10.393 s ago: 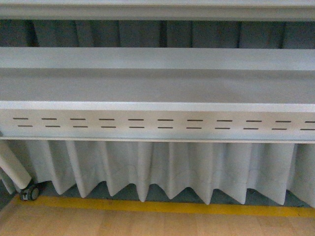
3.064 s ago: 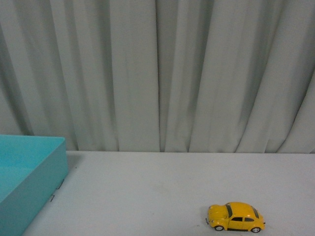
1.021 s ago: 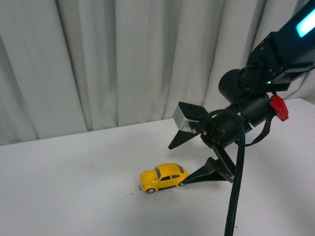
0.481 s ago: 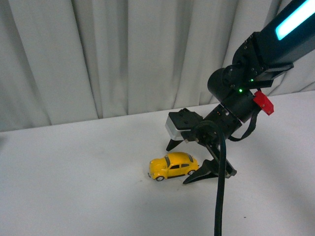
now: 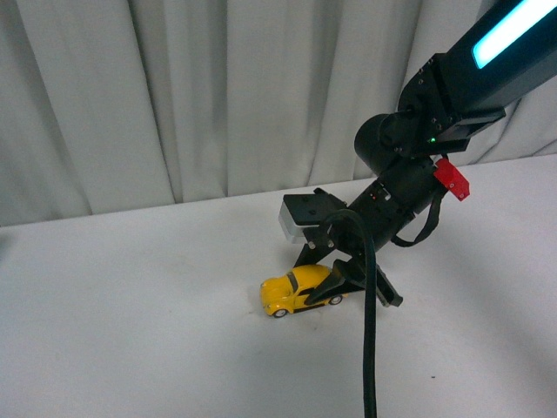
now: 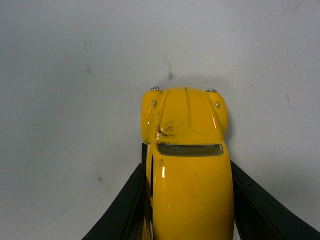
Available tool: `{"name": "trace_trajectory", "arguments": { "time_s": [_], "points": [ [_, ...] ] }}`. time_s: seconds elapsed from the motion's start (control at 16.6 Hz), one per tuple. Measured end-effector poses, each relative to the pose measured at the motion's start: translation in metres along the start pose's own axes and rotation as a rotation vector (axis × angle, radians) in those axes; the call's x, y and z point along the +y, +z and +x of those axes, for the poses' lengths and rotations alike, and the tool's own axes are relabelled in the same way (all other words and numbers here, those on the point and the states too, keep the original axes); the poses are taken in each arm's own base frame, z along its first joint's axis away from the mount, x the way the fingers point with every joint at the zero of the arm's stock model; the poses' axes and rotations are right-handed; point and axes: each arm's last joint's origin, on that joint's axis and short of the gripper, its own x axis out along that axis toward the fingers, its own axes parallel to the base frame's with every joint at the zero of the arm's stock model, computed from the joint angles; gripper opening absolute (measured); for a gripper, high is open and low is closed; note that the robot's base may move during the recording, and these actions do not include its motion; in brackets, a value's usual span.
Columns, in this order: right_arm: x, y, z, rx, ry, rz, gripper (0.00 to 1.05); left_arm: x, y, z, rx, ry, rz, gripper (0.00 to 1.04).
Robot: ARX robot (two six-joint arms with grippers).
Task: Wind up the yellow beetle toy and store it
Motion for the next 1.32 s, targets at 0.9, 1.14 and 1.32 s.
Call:
{"name": "trace_trajectory", "arguments": {
  "time_s": [0.9,1.14,1.32],
  "points": [
    [0.024,-0.031,-0.014,-0.011,-0.067,0.088,0.42,0.000,0.000,0.000,0.000,0.000,0.000,0.98],
    [0.050,-0.053,-0.034,-0.009,-0.076,0.126,0.42,0.000,0.000,0.000,0.000,0.000,0.000,0.98],
    [0.071,-0.067,-0.048,0.004,-0.090,0.152,0.42,0.000,0.000,0.000,0.000,0.000,0.000,0.98]
  ]
}}
